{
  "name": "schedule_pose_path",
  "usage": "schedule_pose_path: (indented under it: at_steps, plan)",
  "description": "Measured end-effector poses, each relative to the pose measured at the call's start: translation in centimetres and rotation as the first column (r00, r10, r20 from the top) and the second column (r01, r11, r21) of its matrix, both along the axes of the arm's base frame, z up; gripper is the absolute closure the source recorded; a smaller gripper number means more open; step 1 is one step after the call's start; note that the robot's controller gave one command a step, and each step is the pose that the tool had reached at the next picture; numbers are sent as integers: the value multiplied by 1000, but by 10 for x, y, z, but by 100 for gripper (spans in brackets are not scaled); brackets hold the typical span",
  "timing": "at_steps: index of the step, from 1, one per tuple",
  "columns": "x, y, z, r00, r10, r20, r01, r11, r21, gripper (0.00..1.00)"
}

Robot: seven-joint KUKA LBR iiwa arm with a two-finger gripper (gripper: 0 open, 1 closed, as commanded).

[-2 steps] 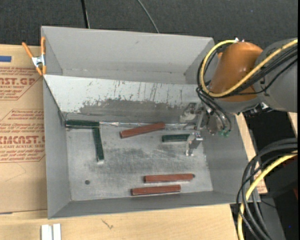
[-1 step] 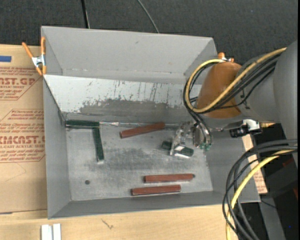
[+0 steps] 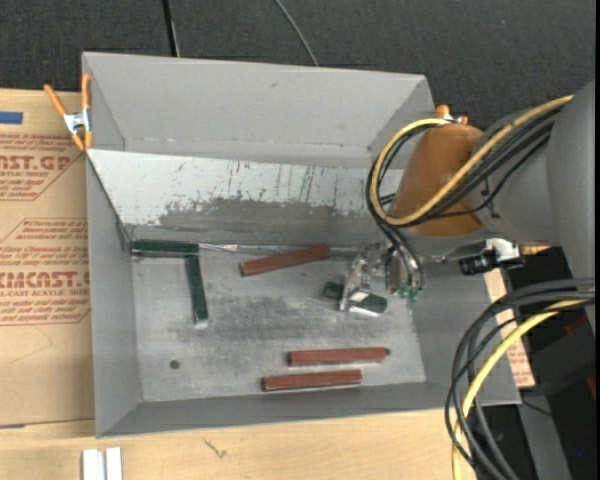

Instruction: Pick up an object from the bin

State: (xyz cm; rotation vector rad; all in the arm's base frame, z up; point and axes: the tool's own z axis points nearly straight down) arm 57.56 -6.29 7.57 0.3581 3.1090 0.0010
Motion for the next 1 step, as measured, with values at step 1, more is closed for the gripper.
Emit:
schedule_pose_path:
  at_steps: [1]
  plan:
    - [-6,-5,189,1000,8,-1,-8,1000,0,100]
